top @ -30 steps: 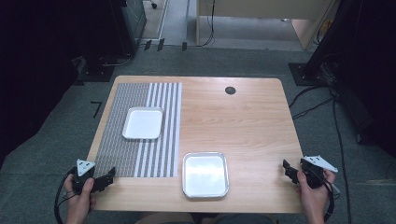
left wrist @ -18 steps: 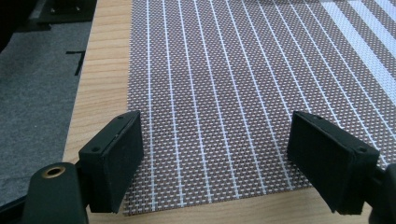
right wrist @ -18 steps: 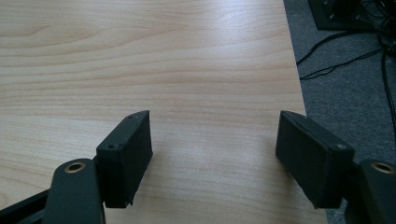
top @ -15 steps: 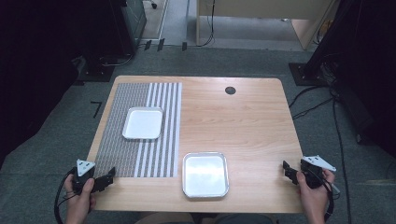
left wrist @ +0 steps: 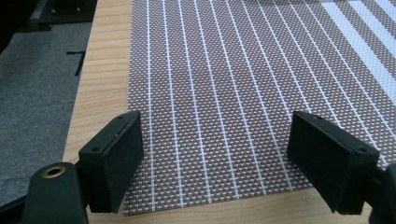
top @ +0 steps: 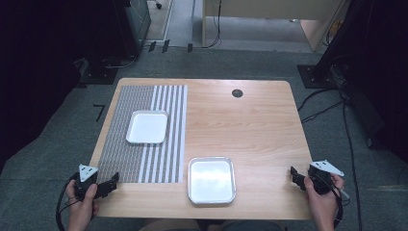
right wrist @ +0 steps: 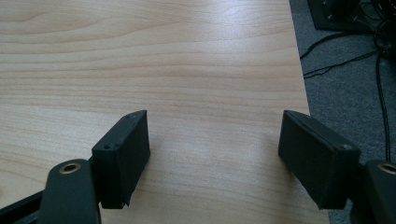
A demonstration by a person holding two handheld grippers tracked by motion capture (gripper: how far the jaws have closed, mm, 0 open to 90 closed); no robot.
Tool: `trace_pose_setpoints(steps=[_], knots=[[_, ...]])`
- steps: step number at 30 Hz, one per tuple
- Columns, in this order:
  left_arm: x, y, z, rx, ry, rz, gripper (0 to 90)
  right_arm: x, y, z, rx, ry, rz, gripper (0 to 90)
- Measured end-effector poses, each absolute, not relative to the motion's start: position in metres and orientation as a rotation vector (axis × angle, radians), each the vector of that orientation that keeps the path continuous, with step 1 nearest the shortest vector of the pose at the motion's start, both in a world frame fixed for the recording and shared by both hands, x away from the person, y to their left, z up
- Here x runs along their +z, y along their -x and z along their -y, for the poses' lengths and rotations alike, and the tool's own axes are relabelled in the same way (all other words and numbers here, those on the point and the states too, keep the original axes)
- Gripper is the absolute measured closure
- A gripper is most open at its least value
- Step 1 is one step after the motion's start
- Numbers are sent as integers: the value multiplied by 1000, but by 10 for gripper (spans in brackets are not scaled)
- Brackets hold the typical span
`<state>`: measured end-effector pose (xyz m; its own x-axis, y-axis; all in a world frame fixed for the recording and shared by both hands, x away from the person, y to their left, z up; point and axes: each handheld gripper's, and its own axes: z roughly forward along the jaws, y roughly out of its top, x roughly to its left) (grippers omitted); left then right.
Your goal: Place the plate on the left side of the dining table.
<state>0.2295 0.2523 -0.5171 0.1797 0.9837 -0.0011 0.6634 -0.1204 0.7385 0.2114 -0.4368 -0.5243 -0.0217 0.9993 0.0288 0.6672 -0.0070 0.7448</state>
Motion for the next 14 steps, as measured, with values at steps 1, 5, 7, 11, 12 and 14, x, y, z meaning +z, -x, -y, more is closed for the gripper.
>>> trace_pose_setpoints(steps=[1, 5, 7, 11, 12, 14], knots=[[-517, -230, -252, 681, -1855, -1548, 182, -524, -211, 437, 809, -1727, -1742, 251], [-517, -230, -252, 682, -1854, -1548, 182, -524, -212, 437, 809, -1725, -1745, 244], [-517, -230, -252, 682, -1853, -1548, 182, -524, -212, 437, 810, -1722, -1747, 241], [-517, -230, -252, 682, -1852, -1549, 181, -524, -212, 437, 810, -1722, -1748, 238], [-517, -230, -252, 682, -1853, -1549, 181, -524, -212, 437, 810, -1722, -1748, 238], [-517, -230, -252, 682, -1852, -1549, 181, -524, -212, 437, 810, -1722, -1749, 236]])
